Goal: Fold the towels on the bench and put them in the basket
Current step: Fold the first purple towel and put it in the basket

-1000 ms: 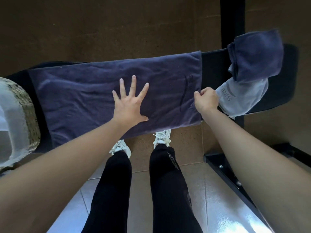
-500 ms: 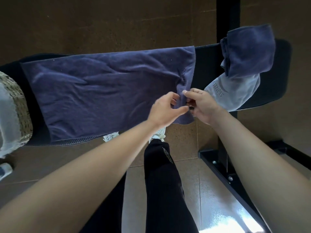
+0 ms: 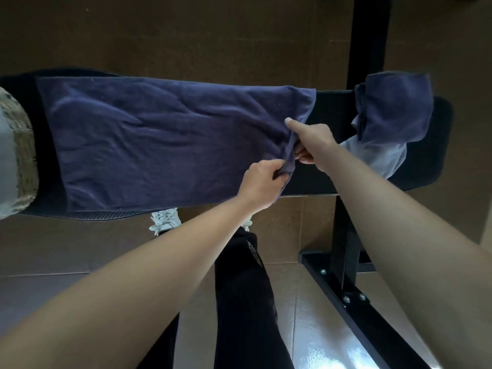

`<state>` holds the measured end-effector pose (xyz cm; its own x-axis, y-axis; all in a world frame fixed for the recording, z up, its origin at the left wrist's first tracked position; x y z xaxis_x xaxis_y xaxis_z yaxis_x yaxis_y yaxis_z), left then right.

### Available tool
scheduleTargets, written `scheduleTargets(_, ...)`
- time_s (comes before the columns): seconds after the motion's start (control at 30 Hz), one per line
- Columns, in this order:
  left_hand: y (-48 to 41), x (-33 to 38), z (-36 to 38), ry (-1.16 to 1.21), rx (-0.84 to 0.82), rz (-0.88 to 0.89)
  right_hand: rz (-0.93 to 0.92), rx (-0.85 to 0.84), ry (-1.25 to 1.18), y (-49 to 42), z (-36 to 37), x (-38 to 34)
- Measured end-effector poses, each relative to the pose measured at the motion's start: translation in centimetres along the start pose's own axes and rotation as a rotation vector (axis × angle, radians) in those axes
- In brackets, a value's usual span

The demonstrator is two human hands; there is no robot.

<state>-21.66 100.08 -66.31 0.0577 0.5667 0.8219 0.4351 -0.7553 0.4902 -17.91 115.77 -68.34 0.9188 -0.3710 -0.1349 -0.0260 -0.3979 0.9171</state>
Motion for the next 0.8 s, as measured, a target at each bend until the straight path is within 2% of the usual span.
scheduleTargets(0.17, 1.4, -1.0, -0.5, 0.096, -0.040, -0.012, 0.025, 0.084, -0.069, -1.8, -0.9, -3.1)
scheduleTargets(0.27, 2.9, -1.9, -1.3, 0.213, -0.049, -0.080, -0.035, 0.072, -0.178, -1.1, -0.6, -4.7)
scheduleTargets(0.4, 5.2, -3.4, -3.4, 0.353, 0.036, -0.178, -0.102, 0.000, -0.378, 0.7, 1.1, -6.1)
scheduleTargets(0.57, 8.8, -5.3, -6.3, 0.499, 0.132, -0.244, -0.097, -0.161, -0.578, 3.5, 5.7, -7.6)
scheduleTargets(0.8, 14.1, -9.1, -11.2, 0.578, 0.356, -0.308, -0.063, -0.387, -0.504, 8.3, 14.5, -10.9)
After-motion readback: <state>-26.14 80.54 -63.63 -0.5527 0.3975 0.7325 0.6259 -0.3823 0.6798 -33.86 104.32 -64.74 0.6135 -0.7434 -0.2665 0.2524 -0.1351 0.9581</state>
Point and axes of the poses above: each hand's wrist, its own y-axis away from the middle knuckle, its own z-axis out of the palm, x = y × z, the point moved 7 cm from there along -y, towards the middle knuckle, and after that the axes turned 11 degrees about z, right-handed, at the moved point
